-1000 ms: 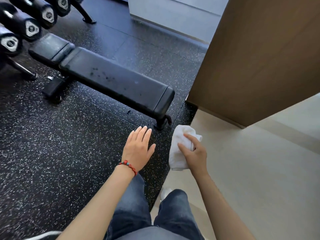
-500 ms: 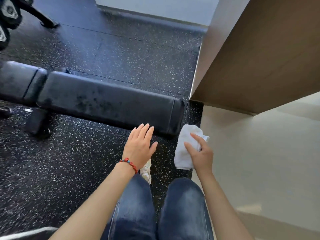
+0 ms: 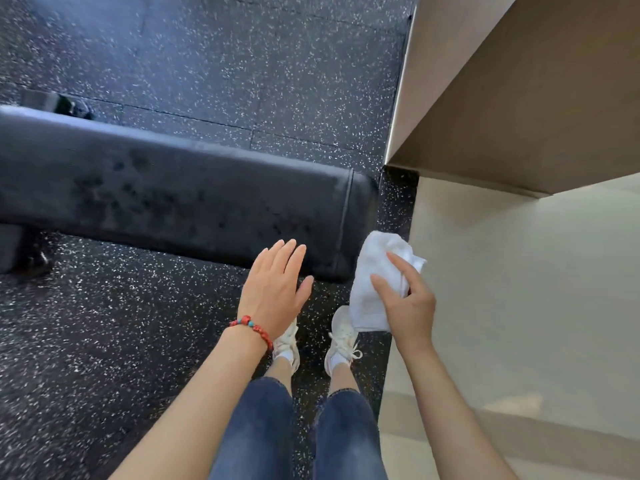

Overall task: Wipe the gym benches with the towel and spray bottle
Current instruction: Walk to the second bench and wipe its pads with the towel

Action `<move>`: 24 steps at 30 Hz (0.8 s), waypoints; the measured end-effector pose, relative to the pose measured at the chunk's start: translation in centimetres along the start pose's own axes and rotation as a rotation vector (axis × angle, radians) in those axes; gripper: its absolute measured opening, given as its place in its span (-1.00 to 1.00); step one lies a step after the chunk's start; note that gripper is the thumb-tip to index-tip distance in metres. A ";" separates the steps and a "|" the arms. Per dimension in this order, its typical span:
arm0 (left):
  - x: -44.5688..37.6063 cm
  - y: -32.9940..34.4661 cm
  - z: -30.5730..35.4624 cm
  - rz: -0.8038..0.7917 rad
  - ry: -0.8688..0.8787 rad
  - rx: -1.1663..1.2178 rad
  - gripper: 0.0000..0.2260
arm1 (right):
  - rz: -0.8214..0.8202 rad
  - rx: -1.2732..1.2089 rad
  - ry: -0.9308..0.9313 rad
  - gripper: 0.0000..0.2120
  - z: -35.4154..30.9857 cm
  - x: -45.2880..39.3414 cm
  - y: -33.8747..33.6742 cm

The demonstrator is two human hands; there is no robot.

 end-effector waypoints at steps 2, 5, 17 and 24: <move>-2.0 2.3 -0.7 -0.013 0.003 0.013 -0.58 | -0.013 -0.015 0.018 -0.62 2.0 -2.4 0.8; -5.3 5.8 -1.5 -0.005 0.023 0.025 -0.59 | -0.031 -0.032 0.029 -0.59 5.0 -5.9 2.0; -11.8 14.2 -4.2 0.062 -0.048 -0.021 -0.55 | 0.177 0.680 -0.234 -0.57 9.8 -12.9 6.8; -11.9 15.4 -4.7 0.117 -0.049 -0.047 -0.54 | 0.227 0.724 -0.190 -0.57 5.9 -22.3 6.5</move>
Point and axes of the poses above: each hand's wrist, its own x-axis away from the middle knuckle, its own y-axis out of the palm, z = x × y, the point moved 4 cm from there along -x, towards the middle knuckle, and after that the axes turned 14 degrees about -z, right-handed, at the moved point
